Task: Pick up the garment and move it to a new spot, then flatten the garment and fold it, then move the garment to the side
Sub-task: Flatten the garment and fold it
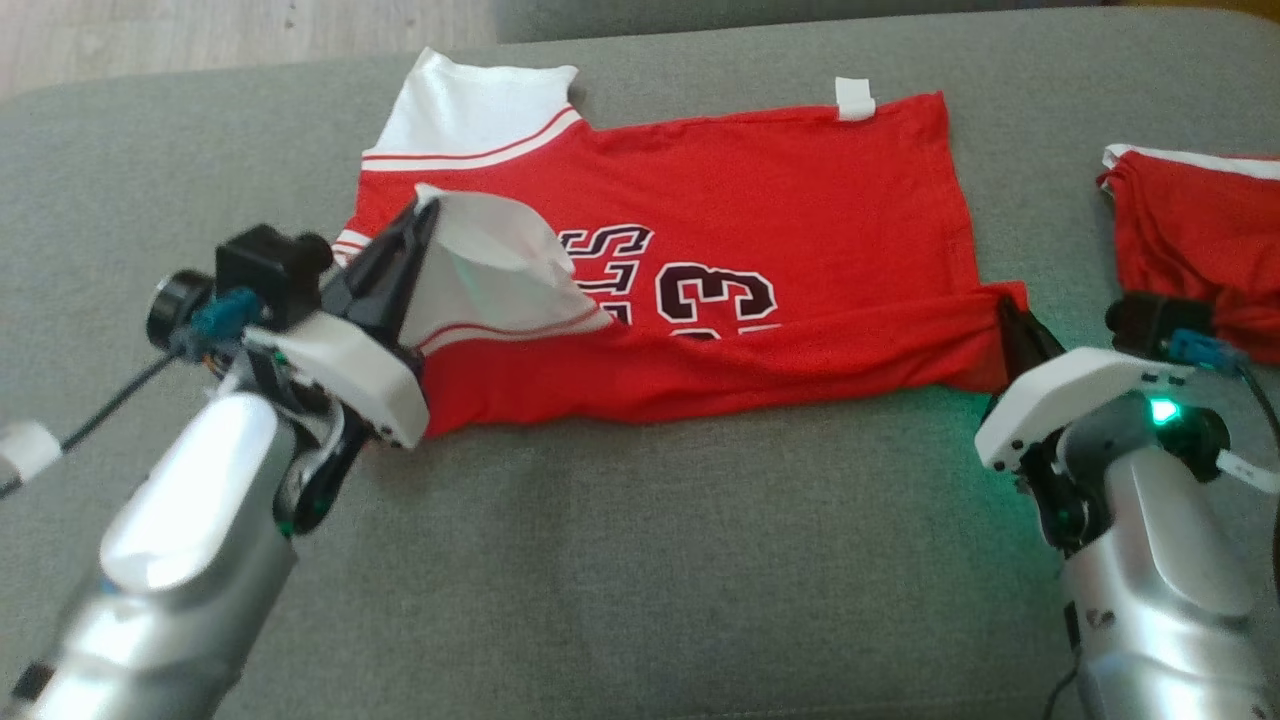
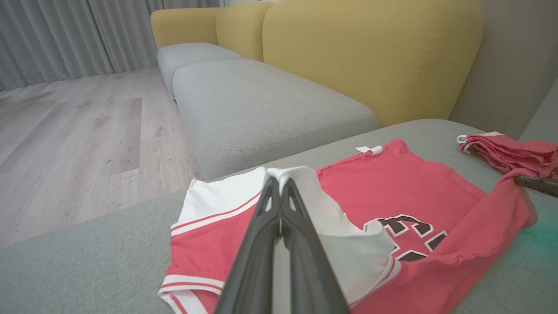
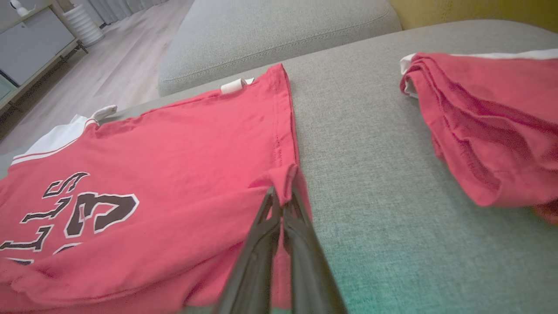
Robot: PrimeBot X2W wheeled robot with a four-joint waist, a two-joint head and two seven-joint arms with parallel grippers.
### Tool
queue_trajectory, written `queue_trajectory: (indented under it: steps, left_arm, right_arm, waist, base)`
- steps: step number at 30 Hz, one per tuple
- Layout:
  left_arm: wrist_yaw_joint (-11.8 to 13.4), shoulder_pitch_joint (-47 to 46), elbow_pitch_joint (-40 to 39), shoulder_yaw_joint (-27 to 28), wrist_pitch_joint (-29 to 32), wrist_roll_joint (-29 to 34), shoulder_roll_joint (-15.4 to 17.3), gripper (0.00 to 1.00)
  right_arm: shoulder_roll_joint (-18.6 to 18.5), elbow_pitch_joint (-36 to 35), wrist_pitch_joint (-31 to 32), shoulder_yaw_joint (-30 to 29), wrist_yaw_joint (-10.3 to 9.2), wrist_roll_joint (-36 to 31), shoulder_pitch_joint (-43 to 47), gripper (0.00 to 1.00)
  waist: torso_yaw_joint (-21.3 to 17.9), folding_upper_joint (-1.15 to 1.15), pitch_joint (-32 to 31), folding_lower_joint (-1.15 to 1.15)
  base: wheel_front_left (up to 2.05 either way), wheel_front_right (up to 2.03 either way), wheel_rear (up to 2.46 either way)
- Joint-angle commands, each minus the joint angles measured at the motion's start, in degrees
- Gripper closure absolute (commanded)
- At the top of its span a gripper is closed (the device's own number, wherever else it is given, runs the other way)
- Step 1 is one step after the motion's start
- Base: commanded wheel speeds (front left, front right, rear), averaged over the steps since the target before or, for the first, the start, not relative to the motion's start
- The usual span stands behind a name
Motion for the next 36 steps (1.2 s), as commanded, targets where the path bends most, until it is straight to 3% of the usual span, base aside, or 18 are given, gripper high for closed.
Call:
queue_trajectory:
  steps: [1,15,16,18,19,20,22,23,36]
  left_arm:
    - [-0.22,-4.11,0.55,2.11,-0.39,0.62,1.17,1.00]
    - [-0.08,-11.49,16.74,3.32,-8.40,1.26,-1.44,1.00]
    - [-0.17,-11.83,17.61,3.24,-8.82,1.26,-1.70,1.00]
    - [-0.23,-12.50,19.06,3.22,-10.27,1.32,-2.28,1.00]
    - [-0.21,-12.83,19.70,3.27,-11.19,1.38,-2.59,1.00]
    - [-0.08,-13.14,20.26,3.40,-12.26,1.43,-2.92,0.83]
    - [-0.04,-13.49,21.44,3.53,-13.88,1.40,-3.47,0.21]
    - [-0.07,-13.59,21.99,3.59,-14.54,1.35,-3.71,0.00]
    - [-0.67,-9.97,20.17,6.89,-18.19,-1.67,-4.95,0.00]
  right_arm:
    - [-0.28,-0.27,-0.21,1.25,0.39,-0.11,-2.80,1.00]
    - [-0.28,12.16,-4.33,5.68,0.39,2.47,-11.98,1.00]
    - [-0.28,12.95,-4.74,5.75,0.39,2.51,-12.46,0.81]
    - [-0.28,14.48,-5.69,5.85,0.39,2.63,-13.32,0.00]
    - [-0.28,15.09,-6.39,5.93,0.39,2.79,-13.69,0.00]
    - [-0.28,15.72,-7.03,6.05,0.39,3.02,-14.01,0.00]
    - [-0.28,16.56,-8.76,6.38,0.39,3.39,-14.53,0.00]
    - [-0.28,16.89,-9.65,6.57,0.39,3.59,-14.69,0.00]
    - [-0.28,14.51,-17.78,7.28,0.39,3.62,-9.44,0.00]
  waist:
    - [-0.46,0.00,0.57,-0.01]
    - [-1.51,0.00,3.08,-0.01]
    - [-1.51,0.00,3.13,-0.01]
    - [-1.47,0.00,3.15,-0.01]
    - [-1.45,0.00,3.11,-0.01]
    - [-1.43,0.00,3.04,-0.01]
    - [-1.43,0.00,2.81,-0.01]
    - [-1.43,0.00,2.64,-0.01]
    - [-0.64,0.00,-1.46,-0.01]
  base:
    - [0.00,0.00,0.00]
    - [0.00,0.00,0.00]
    - [0.00,0.00,0.00]
    - [0.00,0.00,0.00]
    - [0.00,0.00,0.00]
    - [0.00,0.00,0.00]
    - [0.00,0.00,0.00]
    - [0.00,0.00,0.00]
    - [0.00,0.00,0.00]
